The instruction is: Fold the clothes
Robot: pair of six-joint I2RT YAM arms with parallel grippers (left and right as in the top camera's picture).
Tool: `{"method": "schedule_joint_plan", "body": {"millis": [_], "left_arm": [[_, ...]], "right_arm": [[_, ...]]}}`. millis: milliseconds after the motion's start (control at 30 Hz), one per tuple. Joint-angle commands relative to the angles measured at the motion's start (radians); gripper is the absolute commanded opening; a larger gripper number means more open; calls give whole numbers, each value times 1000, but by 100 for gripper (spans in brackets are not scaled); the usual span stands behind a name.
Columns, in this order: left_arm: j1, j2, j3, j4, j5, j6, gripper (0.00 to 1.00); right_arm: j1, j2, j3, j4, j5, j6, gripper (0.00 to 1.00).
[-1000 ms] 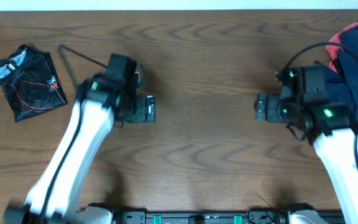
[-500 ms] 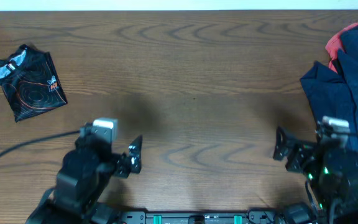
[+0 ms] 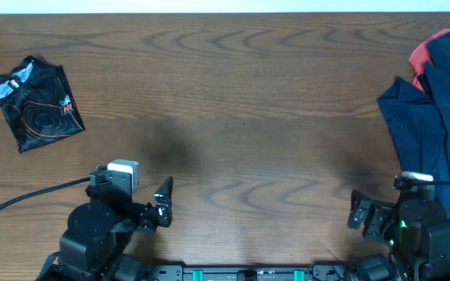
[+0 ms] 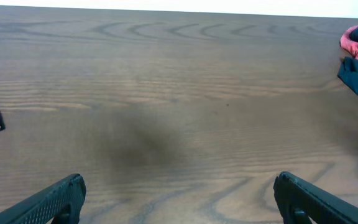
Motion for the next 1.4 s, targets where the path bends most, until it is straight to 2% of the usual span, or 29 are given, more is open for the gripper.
{"method": "schedule_joint_plan", "body": {"millis": [0,100,267,467,567,667,767,1367], "left_arm": [[-3,-2,-6,0,-8,-13,98],[-3,-2,-6,0,-8,-13,98],[-3,-2,-6,0,-8,-13,98],[-3,-2,-6,0,-8,-13,98],[-3,-2,-6,0,-8,-13,98],[-3,-2,-6,0,-8,-13,98],[-3,-2,-6,0,-8,-13,98],[-3,-2,-6,0,-8,-13,98]], "right_arm": [[-14,-50,-18,19,14,12,99],[-58,-118,-69,144,2,-41,99],[-135,-286,-293,506,-100,-229,99],[-183,-452,-595,898,-118,-248,99],[-204,-448,-746,1171,-125,-260,99],[-211,-448,-858,1301,-125,-266,99],[-212,-444,-864,1163,-140,-267,99],[-211,-427,-861,1159,-152,-266,99]]}}
